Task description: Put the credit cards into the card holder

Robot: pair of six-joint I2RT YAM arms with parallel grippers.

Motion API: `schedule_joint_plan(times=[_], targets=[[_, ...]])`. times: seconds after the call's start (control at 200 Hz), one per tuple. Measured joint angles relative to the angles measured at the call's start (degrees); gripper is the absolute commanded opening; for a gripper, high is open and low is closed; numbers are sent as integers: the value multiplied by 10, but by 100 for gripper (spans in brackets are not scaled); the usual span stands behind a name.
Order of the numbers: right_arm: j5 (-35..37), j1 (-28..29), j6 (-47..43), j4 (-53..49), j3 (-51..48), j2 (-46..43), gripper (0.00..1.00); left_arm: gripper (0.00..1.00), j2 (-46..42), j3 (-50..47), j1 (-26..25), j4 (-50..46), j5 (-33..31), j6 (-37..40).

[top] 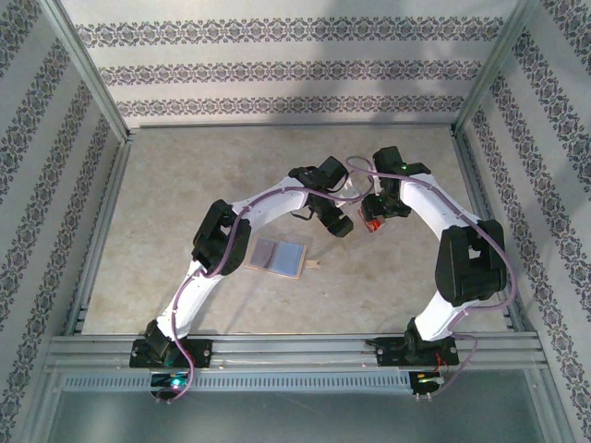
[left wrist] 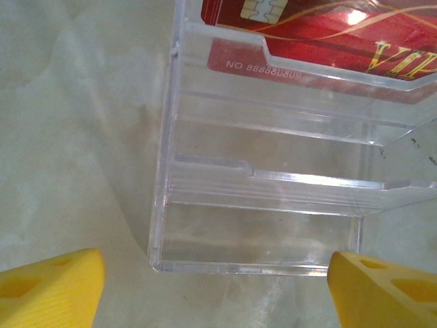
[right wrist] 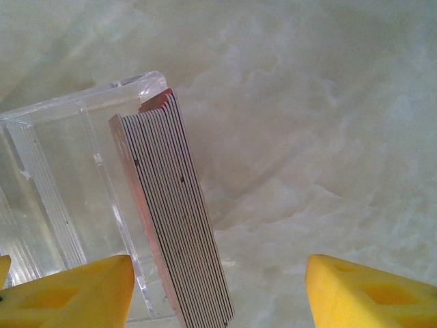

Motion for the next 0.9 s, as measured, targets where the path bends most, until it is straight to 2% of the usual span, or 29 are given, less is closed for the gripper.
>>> schedule_joint_plan(times=[0.9], targets=[[21, -3, 0, 0, -9, -6, 64, 84, 0, 0, -2, 0, -6, 3]])
